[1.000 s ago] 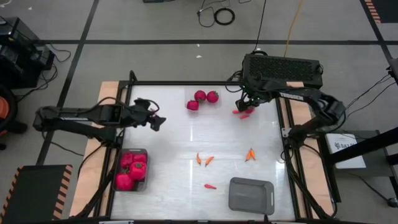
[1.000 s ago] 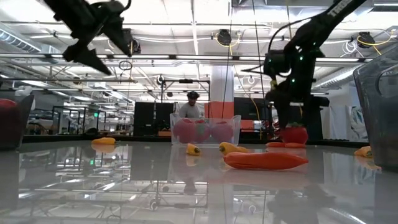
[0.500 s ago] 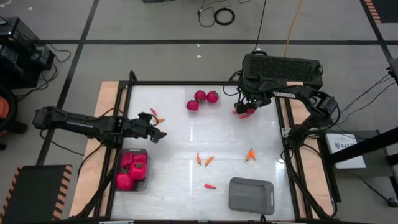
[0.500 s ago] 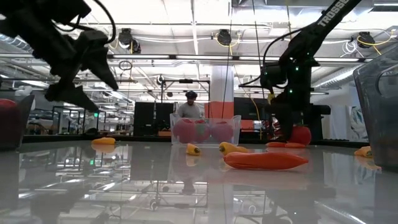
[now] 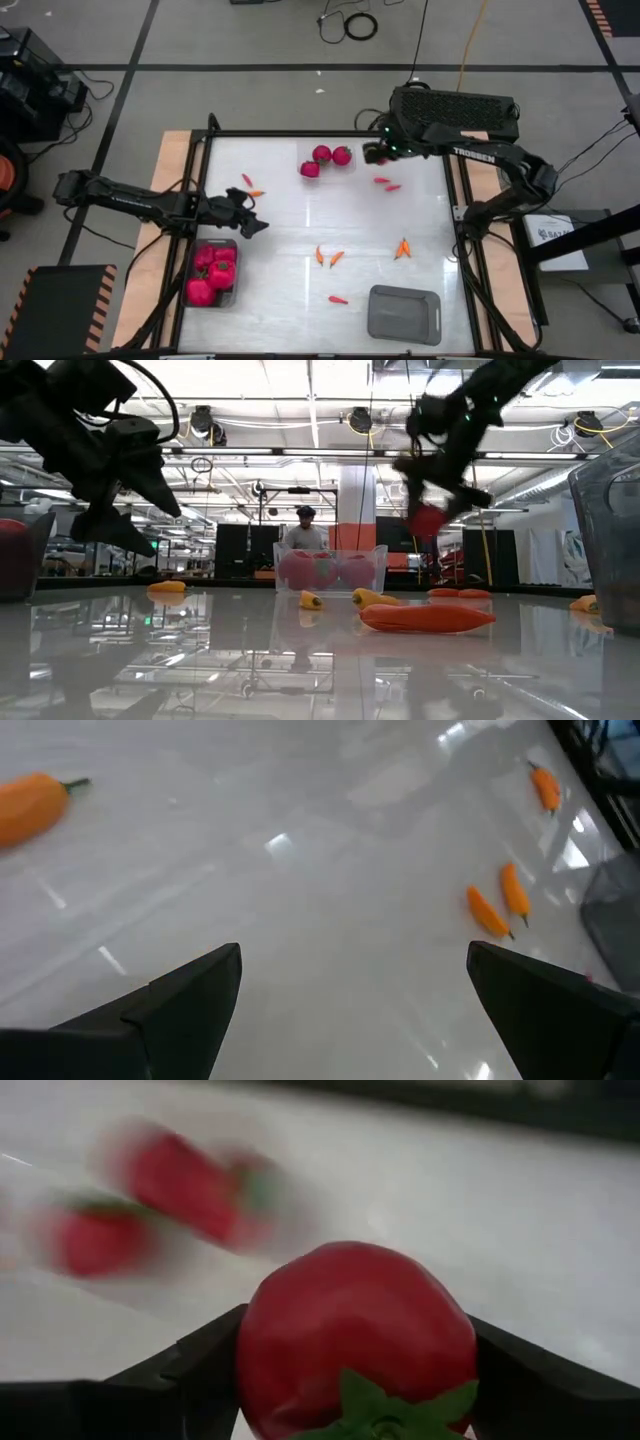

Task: Sort produce into baskets
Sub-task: Put the tomato into the transparent bin

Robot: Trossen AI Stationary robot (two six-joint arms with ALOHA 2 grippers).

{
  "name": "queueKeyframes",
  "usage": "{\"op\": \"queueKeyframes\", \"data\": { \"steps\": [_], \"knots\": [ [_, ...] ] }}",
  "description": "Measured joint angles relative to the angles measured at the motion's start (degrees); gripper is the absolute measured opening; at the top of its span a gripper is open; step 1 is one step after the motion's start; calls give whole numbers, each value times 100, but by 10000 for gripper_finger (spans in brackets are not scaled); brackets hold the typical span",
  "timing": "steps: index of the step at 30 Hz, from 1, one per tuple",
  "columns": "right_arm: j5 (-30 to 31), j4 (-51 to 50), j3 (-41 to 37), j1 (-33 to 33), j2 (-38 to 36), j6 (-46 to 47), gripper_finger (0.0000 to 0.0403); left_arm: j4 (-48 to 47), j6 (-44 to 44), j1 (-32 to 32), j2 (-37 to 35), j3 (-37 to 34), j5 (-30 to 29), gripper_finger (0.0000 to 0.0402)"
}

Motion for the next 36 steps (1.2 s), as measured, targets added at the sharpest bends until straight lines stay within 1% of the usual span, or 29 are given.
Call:
{"op": "queueKeyframes", "data": {
  "steps": [3, 6, 9, 11, 15, 20, 24, 28, 30, 33, 36],
  "knots": [
    [-15, 1142, 135, 388, 22, 155, 293, 261, 262, 0, 4, -123, 133, 390],
    [6, 2330, 141, 686, 276, 116, 294, 582, 525, 0, 2, -138, 142, 390],
    [44, 2933, 134, 834, 595, -213, 294, 859, 654, 1, 2, -145, 82, 390],
    [17, 3157, 133, 882, 812, -501, 294, 1109, 650, 2, 2, -145, 48, 390],
    [-78, 3372, 132, 893, 1167, -1010, 295, 1300, 628, 2, 2, -145, 55, 390],
    [-565, 3323, 130, 875, 1371, -1441, 296, 1211, 560, 2, 2, -145, 50, 390],
    [-608, 3379, 130, 906, 1488, -2051, 296, 1219, 558, 2, 2, -145, 9, 390],
    [-738, 3226, 130, 906, 1527, -2124, 296, 1206, 556, 2, 2, -145, 40, 390],
    [-780, 3203, 132, 919, 1527, -2093, 296, 1167, 595, 5, 2, -145, 138, 390],
    [-674, 2779, 298, 928, 1525, -2081, 296, 1127, 1110, 31, 2, -145, 282, 390],
    [-490, 2409, 604, 932, 1566, -2081, 296, 1126, 1432, 85, 2, -145, 748, 390]
  ]
}}
